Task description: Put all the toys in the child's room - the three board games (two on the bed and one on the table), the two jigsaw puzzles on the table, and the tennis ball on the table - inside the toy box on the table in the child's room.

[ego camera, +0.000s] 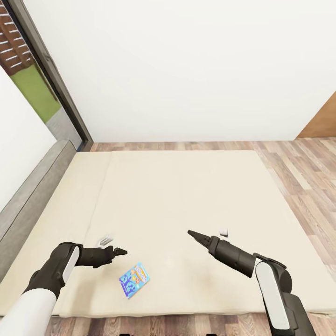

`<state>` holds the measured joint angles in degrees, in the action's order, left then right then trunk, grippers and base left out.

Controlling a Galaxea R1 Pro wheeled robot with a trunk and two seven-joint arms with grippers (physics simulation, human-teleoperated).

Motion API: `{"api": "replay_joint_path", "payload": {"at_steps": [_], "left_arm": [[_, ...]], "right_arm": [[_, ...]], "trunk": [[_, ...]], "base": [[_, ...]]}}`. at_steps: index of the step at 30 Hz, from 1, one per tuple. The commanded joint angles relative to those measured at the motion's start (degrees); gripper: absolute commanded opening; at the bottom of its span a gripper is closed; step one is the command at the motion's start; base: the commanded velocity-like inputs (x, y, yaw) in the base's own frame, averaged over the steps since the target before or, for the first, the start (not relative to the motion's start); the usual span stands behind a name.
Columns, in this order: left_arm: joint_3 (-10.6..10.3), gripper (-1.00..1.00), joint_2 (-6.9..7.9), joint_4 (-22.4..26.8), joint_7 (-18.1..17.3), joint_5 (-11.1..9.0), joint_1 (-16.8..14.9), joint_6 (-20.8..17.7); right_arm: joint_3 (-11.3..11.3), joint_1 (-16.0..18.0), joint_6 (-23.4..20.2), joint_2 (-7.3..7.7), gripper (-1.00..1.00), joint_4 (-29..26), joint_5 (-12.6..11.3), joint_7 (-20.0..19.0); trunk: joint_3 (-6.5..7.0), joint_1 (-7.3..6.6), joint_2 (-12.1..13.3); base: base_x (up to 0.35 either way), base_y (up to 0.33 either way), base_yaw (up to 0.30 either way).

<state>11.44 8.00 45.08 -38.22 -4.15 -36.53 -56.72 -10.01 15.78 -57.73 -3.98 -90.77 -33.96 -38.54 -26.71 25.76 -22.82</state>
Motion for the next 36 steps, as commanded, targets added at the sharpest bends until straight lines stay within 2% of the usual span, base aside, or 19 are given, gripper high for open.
{"api": "replay_joint_path", "payload": {"at_steps": [1, 4, 7, 12, 21, 36], "left_arm": [[0.07, 1.00, 0.00, 0.01, 0.14, -0.42, -0.03, -0.44], [0.03, 1.00, 0.00, 0.01, 0.20, -0.38, -0.03, -0.26], [0.00, 1.00, 0.00, 0.01, 0.30, -0.34, -0.03, 2.16], [-0.04, 1.00, -0.05, -0.02, 0.33, -0.24, -0.03, 3.82], [-0.27, 1.00, -0.23, -0.07, 0.43, 0.53, -0.03, 4.18], [-0.28, 1.00, -0.23, -0.08, 0.51, 0.71, -0.03, 4.24]], "right_arm": [[-0.17, 0.05, -0.17, 0.26, 1.00, -0.02, 0.30, -0.96], [-0.21, 0.05, 0.04, 0.63, 1.00, -0.02, 0.30, -1.54], [-0.21, 0.04, 0.34, 0.77, 1.00, -0.02, 0.36, -1.74], [-0.19, 0.04, 0.58, 0.76, 1.00, -0.02, 0.39, -1.66], [-0.19, 0.12, 0.76, 0.73, 1.00, -0.02, 0.61, -1.41], [-0.19, 0.13, 0.78, 0.69, 1.00, 0.07, 1.15, -1.37]], "trunk": [[-0.18, 0.03, -0.10], [-0.46, 0.03, -0.10], [-0.74, 0.03, -0.10], [-1.21, 0.03, -0.10], [-2.06, 0.03, -0.10], [-3.47, 0.03, -0.10]], "base": [[0.000, 0.000, 0.000], [0.000, 0.000, 0.000], [0.000, 0.000, 0.000], [0.000, 0.000, 0.000], [0.000, 0.000, 0.000], [0.000, 0.000, 0.000]]}}
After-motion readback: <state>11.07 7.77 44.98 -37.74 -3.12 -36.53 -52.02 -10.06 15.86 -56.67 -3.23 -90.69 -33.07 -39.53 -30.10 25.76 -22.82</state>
